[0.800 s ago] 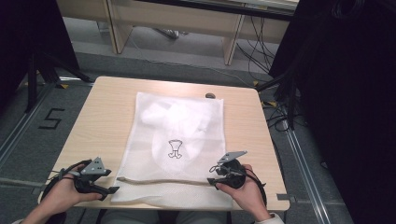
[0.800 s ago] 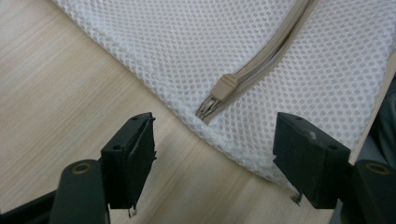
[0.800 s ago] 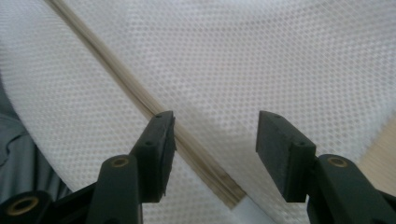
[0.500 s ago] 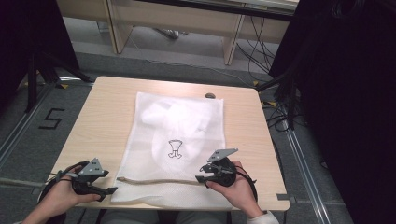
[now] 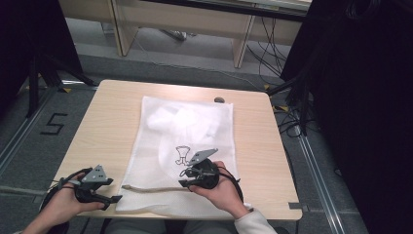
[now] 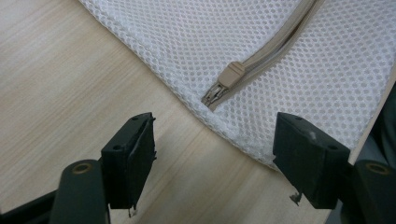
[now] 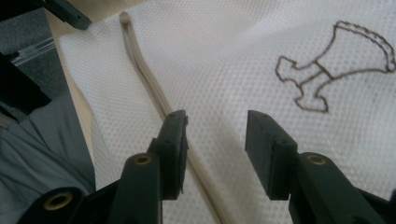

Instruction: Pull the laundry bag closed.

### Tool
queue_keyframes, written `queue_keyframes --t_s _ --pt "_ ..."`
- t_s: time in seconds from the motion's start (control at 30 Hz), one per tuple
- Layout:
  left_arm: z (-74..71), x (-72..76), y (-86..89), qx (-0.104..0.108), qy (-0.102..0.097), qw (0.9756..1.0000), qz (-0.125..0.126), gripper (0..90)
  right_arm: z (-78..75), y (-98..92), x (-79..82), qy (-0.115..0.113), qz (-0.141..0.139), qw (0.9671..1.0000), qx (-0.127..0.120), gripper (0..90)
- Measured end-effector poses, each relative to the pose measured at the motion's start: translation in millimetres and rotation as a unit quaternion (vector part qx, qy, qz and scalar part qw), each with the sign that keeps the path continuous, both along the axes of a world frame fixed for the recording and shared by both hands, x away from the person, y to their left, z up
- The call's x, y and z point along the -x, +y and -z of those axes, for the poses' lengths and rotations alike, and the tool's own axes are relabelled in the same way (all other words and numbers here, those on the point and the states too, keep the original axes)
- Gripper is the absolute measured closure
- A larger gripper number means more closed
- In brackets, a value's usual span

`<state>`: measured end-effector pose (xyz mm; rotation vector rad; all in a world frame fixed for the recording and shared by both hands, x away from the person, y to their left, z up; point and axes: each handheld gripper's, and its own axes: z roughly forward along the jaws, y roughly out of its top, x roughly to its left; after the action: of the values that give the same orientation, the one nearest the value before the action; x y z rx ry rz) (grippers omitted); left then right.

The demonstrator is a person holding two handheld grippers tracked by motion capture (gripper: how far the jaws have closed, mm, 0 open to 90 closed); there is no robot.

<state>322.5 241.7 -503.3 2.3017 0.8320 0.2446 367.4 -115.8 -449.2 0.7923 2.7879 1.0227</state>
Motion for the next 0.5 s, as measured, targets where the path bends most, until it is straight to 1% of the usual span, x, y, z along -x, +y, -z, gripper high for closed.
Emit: queue_keyframes --t_s 0.03,0.07,0.1,0.13,0.17,0.2,0.27,0.3,0.33,0.37,0.4,0.43,0.47,0.5 --pt "0.0 -0.2 0.2 0.002 0.000 1.0000 -0.001 29.1 0.1 5.0 -1.0 -0.001 -0.006 1.0000 -0.006 59.6" --pt "0.0 -0.4 0.4 0.003 0.002 1.0000 -0.001 29.2 -1.1 8.5 -0.8 0.001 -0.001 1.0000 -0.002 59.9" --pt "0.6 0.2 0.1 0.009 0.009 0.9999 -0.008 29.2 -1.7 10.8 -1.6 -0.002 -0.007 1.0000 -0.002 60.3" --pt "0.9 -0.2 0.4 0.007 0.008 0.9999 -0.011 29.3 -0.8 15.9 -2.3 -0.005 -0.010 0.9999 -0.010 60.5" --pt "0.8 -0.2 0.6 0.008 0.008 0.9999 -0.012 29.4 -2.7 17.5 -2.6 0.002 -0.010 0.9999 -0.003 60.7" --pt "0.5 -0.3 1.0 0.007 0.008 0.9999 -0.011 29.4 -2.1 21.0 -3.7 -0.004 -0.012 0.9999 -0.009 61.0" --pt "0.6 -0.6 1.2 0.007 0.007 0.9999 -0.009 29.5 -3.5 27.1 -5.5 -0.008 -0.019 0.9998 -0.005 61.7" --pt "0.3 -0.9 1.4 0.007 0.008 0.9999 -0.003 29.5 -3.5 27.1 -5.5 -0.008 -0.019 0.9998 -0.005 61.7" --pt "0.9 -0.8 0.6 0.007 0.011 0.9999 -0.005 29.5 -3.2 33.6 -6.0 -0.004 -0.023 0.9997 -0.003 62.5" --pt "1.6 -0.3 -0.1 0.012 0.017 0.9997 -0.009 29.5 -1.8 37.2 -6.1 -0.008 -0.024 0.9996 -0.009 62.7" --pt "1.9 -0.6 0.0 0.010 0.015 0.9998 -0.011 29.5 -2.6 39.8 -6.4 -0.004 -0.027 0.9996 -0.003 63.1" --pt "1.9 -0.6 0.0 0.010 0.015 0.9998 -0.011 29.5 -2.6 39.8 -6.4 -0.004 -0.027 0.9996 -0.003 63.1" --pt "1.7 -0.4 0.1 0.014 0.019 0.9997 -0.008 29.4 -2.2 45.6 -6.7 -0.006 -0.035 0.9994 -0.004 63.7" --pt "1.6 -0.9 0.6 0.009 0.015 0.9998 -0.009 29.5 -2.5 47.7 -6.3 -0.004 -0.035 0.9994 -0.002 63.9"
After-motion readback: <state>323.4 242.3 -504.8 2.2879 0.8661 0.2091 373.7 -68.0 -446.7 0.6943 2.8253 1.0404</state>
